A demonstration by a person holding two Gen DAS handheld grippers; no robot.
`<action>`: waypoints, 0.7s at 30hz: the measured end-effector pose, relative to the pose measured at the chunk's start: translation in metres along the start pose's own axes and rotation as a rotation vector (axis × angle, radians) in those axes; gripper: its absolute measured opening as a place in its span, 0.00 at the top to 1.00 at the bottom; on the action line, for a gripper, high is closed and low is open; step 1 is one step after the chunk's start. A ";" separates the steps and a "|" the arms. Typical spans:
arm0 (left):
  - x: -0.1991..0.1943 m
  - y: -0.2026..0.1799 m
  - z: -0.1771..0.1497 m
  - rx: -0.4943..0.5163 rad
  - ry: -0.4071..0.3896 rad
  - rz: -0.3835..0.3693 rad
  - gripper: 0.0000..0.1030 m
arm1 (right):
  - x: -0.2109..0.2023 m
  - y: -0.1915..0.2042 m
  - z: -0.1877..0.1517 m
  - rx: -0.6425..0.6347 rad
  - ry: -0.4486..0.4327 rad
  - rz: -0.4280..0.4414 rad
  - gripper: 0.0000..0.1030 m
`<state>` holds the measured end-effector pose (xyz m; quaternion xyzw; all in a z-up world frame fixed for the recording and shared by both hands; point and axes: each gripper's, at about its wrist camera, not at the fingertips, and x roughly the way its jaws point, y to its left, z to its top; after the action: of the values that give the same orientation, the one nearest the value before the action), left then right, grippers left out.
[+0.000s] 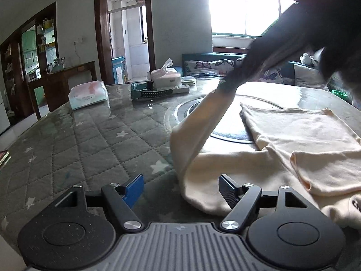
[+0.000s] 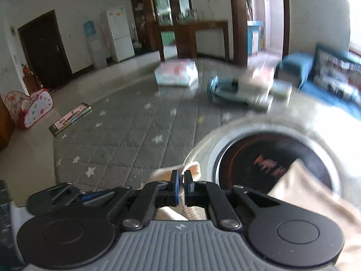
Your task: Fold clothes
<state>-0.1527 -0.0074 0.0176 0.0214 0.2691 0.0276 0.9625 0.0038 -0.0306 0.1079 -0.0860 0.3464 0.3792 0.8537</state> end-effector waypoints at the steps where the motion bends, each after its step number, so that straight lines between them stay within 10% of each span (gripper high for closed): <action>1: 0.000 -0.003 0.001 0.005 -0.003 -0.007 0.26 | -0.016 0.002 0.003 -0.026 -0.022 -0.014 0.97; 21: -0.021 -0.076 -0.001 0.291 -0.122 0.068 0.33 | -0.207 -0.019 -0.063 -0.089 -0.198 -0.339 0.97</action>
<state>-0.1679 -0.0847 0.0230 0.1714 0.2103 0.0195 0.9623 -0.1134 -0.1907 0.1947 -0.1430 0.2243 0.2516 0.9306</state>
